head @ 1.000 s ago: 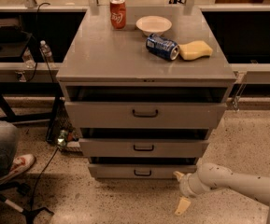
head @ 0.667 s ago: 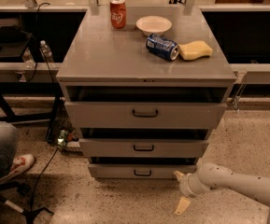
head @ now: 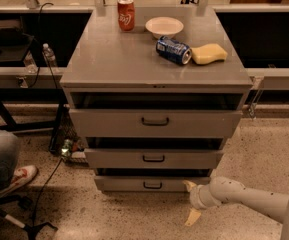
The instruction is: Open bottom drawer
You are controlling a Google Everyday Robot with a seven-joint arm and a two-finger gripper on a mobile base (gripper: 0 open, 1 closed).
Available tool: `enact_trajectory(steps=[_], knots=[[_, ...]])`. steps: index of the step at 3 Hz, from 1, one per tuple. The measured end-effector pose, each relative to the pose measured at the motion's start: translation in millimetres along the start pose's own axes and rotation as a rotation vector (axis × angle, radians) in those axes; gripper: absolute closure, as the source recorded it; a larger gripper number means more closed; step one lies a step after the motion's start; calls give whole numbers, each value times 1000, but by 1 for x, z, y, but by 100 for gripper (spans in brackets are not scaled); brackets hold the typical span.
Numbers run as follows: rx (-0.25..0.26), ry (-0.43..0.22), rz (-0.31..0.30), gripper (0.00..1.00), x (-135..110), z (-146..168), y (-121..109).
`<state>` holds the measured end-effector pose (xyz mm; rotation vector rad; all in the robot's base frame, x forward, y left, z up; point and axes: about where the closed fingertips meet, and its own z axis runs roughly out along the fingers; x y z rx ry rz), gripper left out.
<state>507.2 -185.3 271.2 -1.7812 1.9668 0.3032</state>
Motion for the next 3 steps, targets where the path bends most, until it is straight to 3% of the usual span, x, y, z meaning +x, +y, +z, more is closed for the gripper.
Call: enact_trajectory(steps=[3], knots=[[132,13,-134,0,2,70,-53]])
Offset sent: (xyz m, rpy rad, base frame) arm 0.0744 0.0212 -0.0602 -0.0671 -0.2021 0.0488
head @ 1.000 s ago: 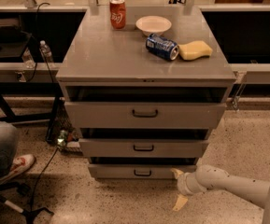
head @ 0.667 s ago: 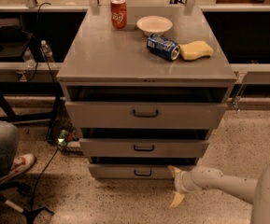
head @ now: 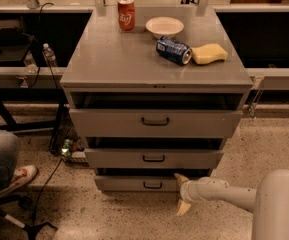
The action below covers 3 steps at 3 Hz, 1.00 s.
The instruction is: Open bottom drawer
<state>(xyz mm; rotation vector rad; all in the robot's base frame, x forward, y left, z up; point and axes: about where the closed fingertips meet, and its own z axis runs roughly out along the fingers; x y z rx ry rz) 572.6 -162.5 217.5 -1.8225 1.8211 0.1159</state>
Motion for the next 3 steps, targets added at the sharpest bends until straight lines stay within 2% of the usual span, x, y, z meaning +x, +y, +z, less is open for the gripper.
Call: enact_trajectory(steps=[3], knots=[[41,-3,-57,0,-6,53,-42]])
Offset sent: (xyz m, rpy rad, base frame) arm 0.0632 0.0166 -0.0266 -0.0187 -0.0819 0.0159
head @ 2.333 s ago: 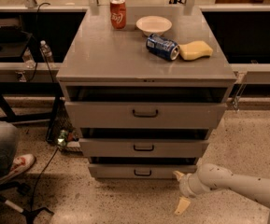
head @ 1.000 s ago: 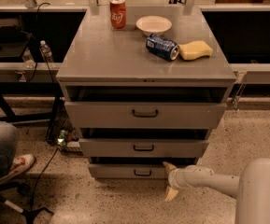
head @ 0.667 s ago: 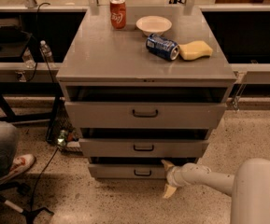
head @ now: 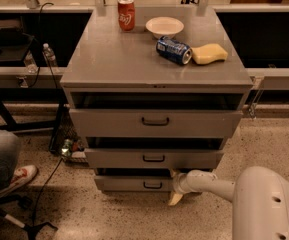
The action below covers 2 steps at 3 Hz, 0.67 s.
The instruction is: Open bottom drawer
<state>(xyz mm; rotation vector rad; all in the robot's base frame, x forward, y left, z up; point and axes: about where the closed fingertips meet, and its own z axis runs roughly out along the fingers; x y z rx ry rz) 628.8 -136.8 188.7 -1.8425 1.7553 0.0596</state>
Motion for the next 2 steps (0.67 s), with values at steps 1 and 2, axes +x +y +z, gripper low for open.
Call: enact_trajectory(steps=[1,2], knots=[[-32,24,-1,0,3,24,0],[-66,43,20,15,11,39,6]])
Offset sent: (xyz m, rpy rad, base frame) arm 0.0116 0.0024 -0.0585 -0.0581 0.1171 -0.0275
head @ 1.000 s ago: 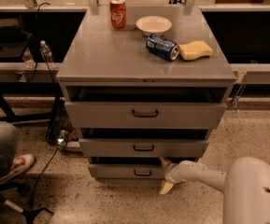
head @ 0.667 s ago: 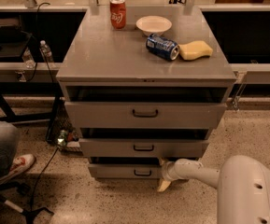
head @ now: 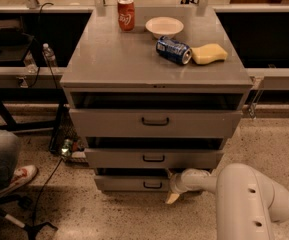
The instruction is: Open bottom drawer
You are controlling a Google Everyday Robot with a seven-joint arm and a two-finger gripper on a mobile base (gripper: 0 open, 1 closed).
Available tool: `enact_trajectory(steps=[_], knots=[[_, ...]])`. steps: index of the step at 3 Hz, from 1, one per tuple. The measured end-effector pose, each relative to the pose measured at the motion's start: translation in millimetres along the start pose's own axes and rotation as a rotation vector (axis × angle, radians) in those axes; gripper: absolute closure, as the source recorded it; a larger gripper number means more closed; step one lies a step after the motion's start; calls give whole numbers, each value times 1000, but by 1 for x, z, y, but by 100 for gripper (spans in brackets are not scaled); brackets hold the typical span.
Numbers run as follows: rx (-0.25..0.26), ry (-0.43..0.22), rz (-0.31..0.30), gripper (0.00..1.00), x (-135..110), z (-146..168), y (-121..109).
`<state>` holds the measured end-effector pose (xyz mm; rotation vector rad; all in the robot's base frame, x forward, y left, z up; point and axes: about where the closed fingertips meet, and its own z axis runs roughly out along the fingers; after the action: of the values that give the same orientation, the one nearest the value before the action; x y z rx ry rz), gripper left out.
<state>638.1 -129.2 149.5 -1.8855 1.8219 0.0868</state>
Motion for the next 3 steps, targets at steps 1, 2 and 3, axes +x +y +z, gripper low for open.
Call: enact_trajectory(steps=[1,2,3], knots=[[0,7,7,38,4,-2,-1],[0,7,7,61,3,-5,-2],[1,7,8,84,0,-10,-4]])
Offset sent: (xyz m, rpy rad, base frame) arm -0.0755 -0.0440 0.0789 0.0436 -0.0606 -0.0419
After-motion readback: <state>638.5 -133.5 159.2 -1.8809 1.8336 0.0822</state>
